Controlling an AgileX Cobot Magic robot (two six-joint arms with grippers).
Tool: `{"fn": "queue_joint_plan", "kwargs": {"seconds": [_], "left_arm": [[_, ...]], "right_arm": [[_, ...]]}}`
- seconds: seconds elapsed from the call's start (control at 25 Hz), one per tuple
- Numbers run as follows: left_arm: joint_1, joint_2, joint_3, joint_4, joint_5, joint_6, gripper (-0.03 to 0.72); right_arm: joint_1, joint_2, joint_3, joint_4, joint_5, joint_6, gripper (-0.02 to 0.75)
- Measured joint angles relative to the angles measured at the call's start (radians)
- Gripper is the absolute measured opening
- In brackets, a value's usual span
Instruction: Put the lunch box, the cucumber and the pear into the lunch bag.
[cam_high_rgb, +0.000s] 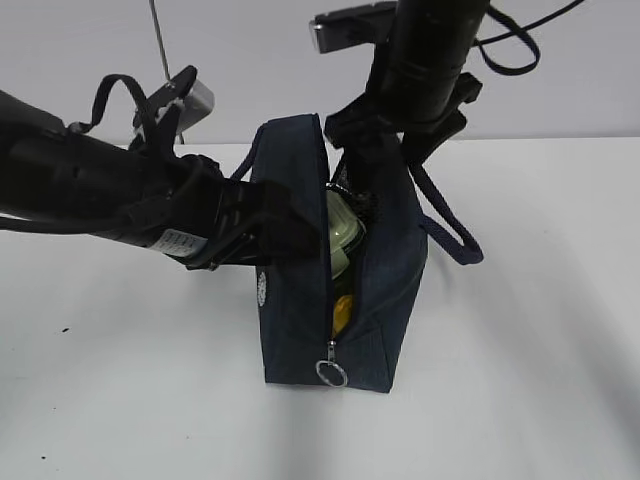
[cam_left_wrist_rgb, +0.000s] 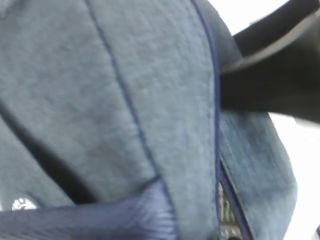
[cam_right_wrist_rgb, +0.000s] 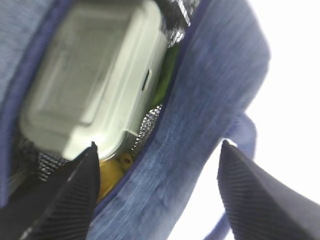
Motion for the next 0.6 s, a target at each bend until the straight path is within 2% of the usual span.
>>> {"fn": "queue_joint_plan", "kwargs": {"seconds": [0.28,0.6], "left_arm": [[0.000,0.000,0.000,0.088,0.035,0.000,0.403],[0.000,0.000,0.000,0.111,0.047,0.000,0.400]], "right_arm": [[0.000,-0.159,0.028,-0.006,0.000,0.002,0.554],[0.000,-0.418,0.288,0.017,0.000,0.002,0.491]]}}
